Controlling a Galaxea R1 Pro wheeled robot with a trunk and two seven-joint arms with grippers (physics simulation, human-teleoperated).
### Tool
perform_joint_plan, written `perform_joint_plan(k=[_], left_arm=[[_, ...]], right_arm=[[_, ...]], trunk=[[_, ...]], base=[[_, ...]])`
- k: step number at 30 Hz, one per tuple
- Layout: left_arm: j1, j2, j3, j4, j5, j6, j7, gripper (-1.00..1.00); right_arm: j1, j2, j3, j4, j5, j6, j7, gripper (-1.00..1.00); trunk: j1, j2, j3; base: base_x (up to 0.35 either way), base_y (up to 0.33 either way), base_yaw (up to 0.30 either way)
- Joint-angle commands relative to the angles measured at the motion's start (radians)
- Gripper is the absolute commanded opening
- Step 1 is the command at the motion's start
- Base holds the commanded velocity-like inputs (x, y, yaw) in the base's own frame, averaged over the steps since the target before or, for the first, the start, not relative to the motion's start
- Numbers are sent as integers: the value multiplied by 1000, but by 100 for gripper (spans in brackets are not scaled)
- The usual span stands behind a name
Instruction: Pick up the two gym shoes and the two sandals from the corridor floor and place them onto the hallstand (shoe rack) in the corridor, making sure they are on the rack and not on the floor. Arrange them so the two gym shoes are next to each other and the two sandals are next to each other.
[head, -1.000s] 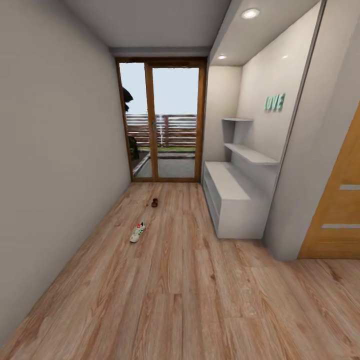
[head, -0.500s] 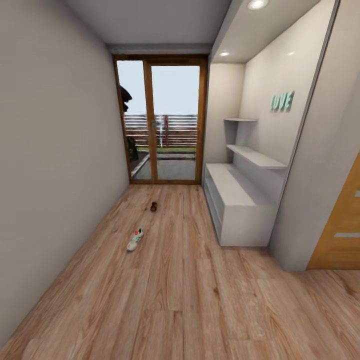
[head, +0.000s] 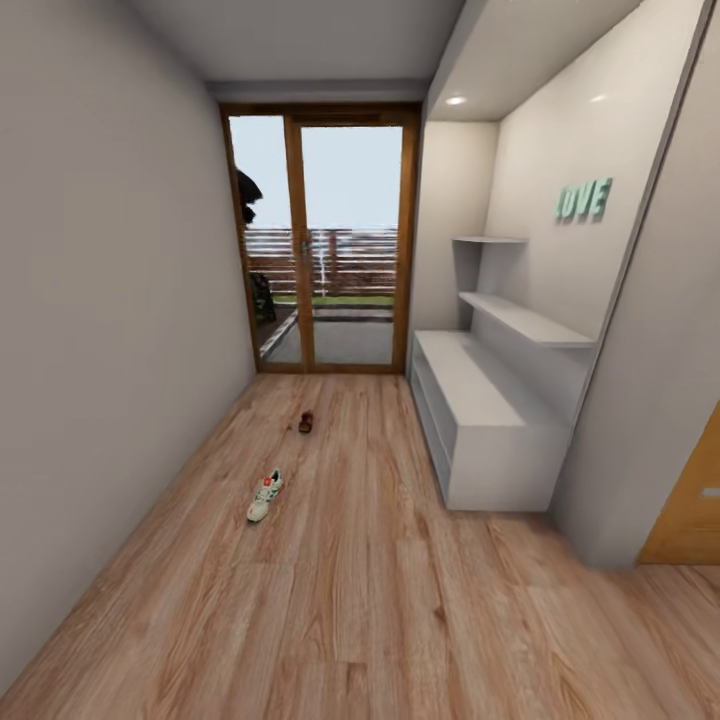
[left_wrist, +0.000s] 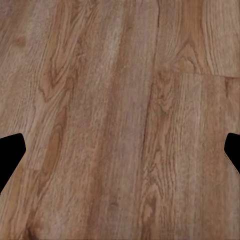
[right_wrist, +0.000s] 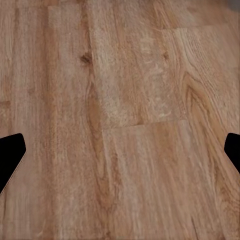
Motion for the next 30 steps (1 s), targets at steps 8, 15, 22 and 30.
perform_joint_plan(k=[8,15,22,30], left_arm=[[-1,0,2,1,-1,-3,0,100],[-1,-1,2,1,-1,-3,0,100],[-1,-1,2,1,-1,-3,0,100],[-1,0,2,1,-1,-4,0,100]], right_arm=[[0,0,1,1,-10,-4,0,100],[0,0,1,-1,-10,-4,0,100],[0,-1,1,-1,-10,-4,0,100],[0,-2,0,-1,-10,-4,0,100]], trunk=[[1,0,-1],[1,0,-1],[1,0,-1],[1,0,-1]], base=[[338,0,181],[338,-4,130],[338,-53,9],[338,-74,1]])
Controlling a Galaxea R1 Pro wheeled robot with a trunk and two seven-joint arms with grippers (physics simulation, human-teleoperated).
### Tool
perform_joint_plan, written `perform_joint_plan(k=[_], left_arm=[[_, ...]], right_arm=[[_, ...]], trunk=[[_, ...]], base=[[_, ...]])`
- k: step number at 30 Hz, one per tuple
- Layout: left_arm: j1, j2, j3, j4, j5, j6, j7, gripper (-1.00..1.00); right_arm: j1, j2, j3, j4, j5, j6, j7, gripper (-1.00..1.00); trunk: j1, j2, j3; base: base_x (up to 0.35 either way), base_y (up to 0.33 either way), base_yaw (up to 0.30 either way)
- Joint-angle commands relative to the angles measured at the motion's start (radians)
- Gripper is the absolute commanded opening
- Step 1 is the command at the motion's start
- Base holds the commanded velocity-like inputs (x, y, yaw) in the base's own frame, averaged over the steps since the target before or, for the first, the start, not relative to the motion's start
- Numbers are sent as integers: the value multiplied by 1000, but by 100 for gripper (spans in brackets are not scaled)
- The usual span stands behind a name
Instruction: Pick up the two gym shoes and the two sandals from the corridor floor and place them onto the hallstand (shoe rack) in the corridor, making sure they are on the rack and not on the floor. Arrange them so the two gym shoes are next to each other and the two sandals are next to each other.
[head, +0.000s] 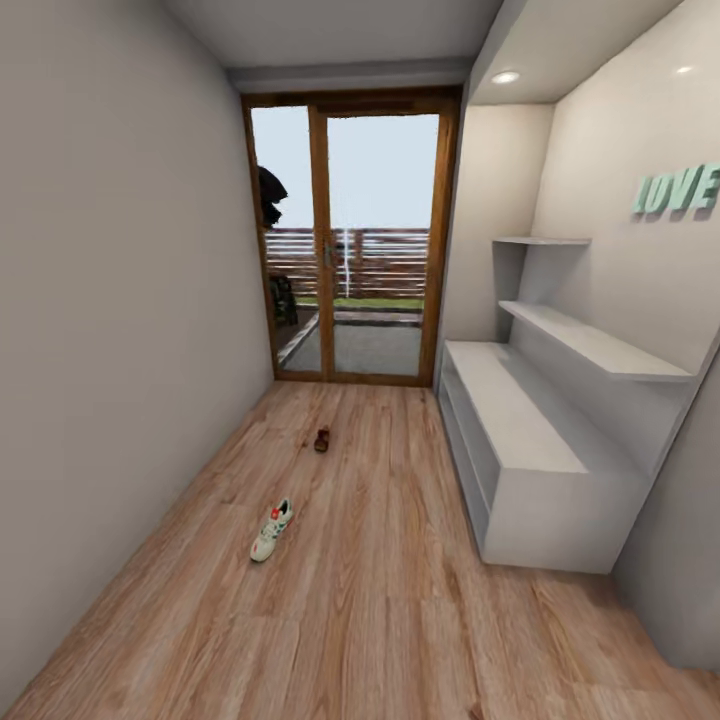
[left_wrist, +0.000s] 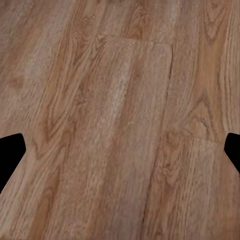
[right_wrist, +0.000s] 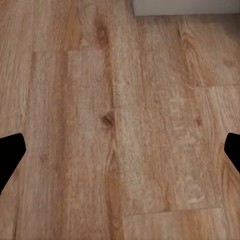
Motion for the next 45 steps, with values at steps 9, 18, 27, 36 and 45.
perform_joint_plan(k=[9,18,27,36,45], left_arm=[[-1,1,2,1,-1,-4,0,100],[-1,1,2,1,-1,-3,0,100],[-1,0,2,2,-1,-3,0,100],[-1,0,2,2,-1,-3,0,100],[-1,0,2,2,-1,-4,0,100]], right_arm=[[-1,0,1,1,-11,-4,0,100],[-1,0,1,1,-11,-4,0,100],[-1,0,2,2,-11,-4,-2,100],[-1,0,3,2,-11,-4,-2,100],[-1,0,3,2,-11,-4,-1,100]], trunk=[[1,0,-1],[1,0,-1],[1,0,-1],[1,0,-1],[1,0,-1]], base=[[338,-79,0],[338,-79,0],[323,-105,164],[290,-147,269],[285,-152,276]])
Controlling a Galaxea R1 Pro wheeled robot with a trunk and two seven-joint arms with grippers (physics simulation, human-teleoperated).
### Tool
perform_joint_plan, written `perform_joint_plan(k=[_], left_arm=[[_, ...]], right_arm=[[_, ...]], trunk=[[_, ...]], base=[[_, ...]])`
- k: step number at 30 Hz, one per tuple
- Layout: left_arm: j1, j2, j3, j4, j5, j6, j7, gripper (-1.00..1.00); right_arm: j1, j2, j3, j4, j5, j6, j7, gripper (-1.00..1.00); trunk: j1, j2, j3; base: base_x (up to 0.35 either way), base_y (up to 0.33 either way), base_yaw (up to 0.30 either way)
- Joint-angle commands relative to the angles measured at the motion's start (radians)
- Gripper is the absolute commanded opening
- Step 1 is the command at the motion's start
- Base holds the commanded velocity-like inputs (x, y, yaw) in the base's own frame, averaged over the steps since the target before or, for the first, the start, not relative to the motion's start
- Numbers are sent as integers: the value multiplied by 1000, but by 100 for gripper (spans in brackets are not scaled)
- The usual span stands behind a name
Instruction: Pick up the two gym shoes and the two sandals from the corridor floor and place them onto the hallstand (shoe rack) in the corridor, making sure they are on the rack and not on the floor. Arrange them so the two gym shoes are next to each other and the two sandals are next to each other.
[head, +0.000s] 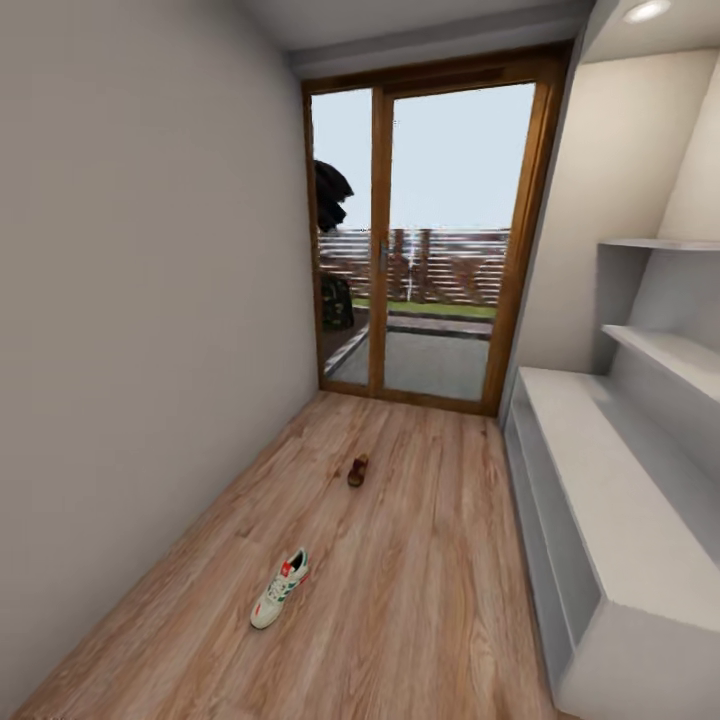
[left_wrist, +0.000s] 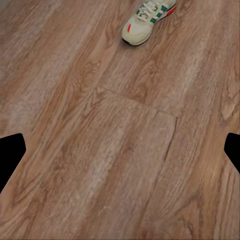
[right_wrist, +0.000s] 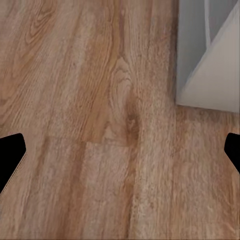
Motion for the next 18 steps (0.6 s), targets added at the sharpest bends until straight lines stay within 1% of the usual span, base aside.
perform_joint_plan(k=[1,13,18], left_arm=[[-1,0,2,1,-1,-4,0,100],[-1,0,2,1,-1,-4,0,100],[-1,0,2,0,-1,-4,0,100]], right_arm=[[0,0,2,0,-10,-4,0,100],[0,0,2,0,-10,-4,-1,100],[0,0,2,0,-10,-4,0,100]], trunk=[[0,0,-1],[0,0,-1],[0,0,-1]], base=[[284,-152,276],[251,-152,276],[171,-106,277]])
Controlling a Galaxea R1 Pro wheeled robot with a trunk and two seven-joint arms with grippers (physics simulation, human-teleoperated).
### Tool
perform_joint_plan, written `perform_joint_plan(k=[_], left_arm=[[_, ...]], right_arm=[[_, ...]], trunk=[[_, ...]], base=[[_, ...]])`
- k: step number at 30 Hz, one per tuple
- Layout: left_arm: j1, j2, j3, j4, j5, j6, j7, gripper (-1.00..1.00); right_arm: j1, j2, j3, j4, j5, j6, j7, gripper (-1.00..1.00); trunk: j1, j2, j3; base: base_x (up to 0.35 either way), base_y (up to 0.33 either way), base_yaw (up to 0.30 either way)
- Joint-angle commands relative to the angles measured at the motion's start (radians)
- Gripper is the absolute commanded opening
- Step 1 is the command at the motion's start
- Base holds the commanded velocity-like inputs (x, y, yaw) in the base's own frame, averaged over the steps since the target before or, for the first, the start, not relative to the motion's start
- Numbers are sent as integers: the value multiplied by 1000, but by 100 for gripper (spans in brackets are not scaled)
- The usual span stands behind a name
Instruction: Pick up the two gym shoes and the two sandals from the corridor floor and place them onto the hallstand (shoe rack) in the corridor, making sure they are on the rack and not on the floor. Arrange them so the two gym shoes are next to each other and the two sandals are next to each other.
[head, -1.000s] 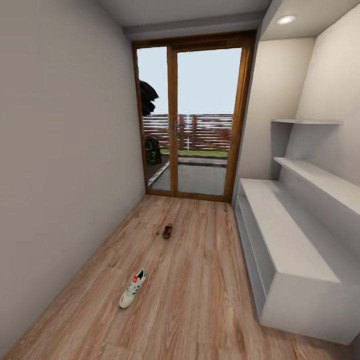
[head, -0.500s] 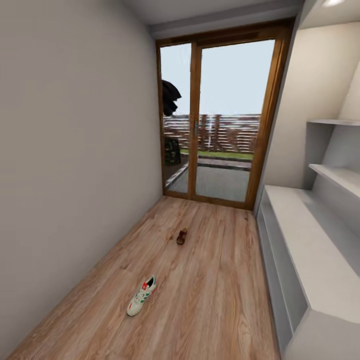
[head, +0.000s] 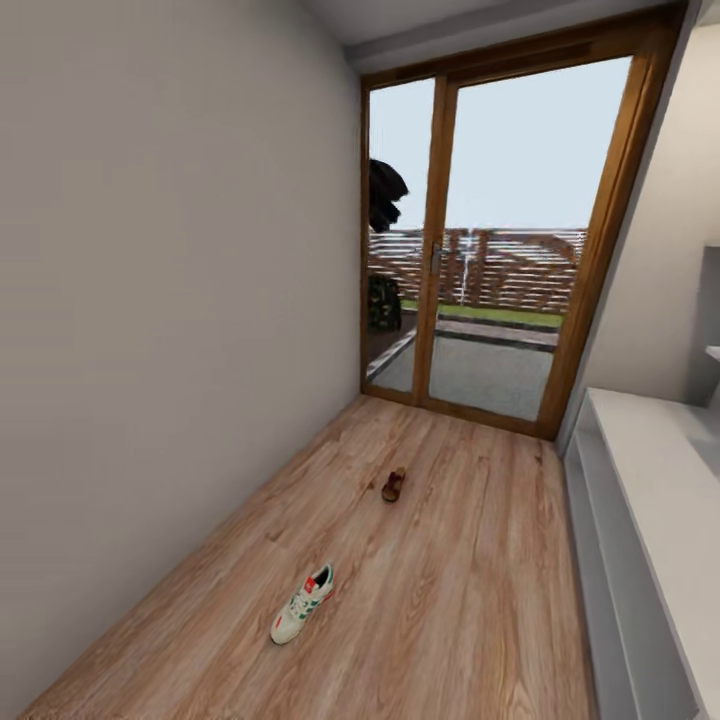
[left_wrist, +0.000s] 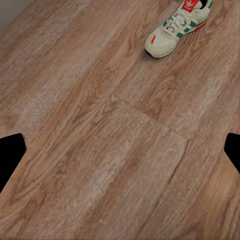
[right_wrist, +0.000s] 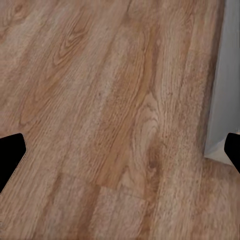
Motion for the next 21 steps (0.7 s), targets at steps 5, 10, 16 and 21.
perform_joint_plan(k=[5,10,16,21], left_arm=[[-1,0,2,1,-1,-3,0,100],[-1,0,2,1,-1,-3,0,100],[-1,0,2,1,0,-3,1,100],[-1,1,3,1,1,-3,2,100]], right_arm=[[0,0,2,0,-10,-4,-1,100],[0,0,2,0,-10,-4,-1,100],[0,0,2,0,-10,-4,0,100],[0,0,2,0,-10,-4,0,100]], trunk=[[0,-1,-1],[0,-1,-1],[0,-1,-1],[0,-1,-1]], base=[[44,-25,276],[7,-4,276],[1,-1,276],[0,0,276]])
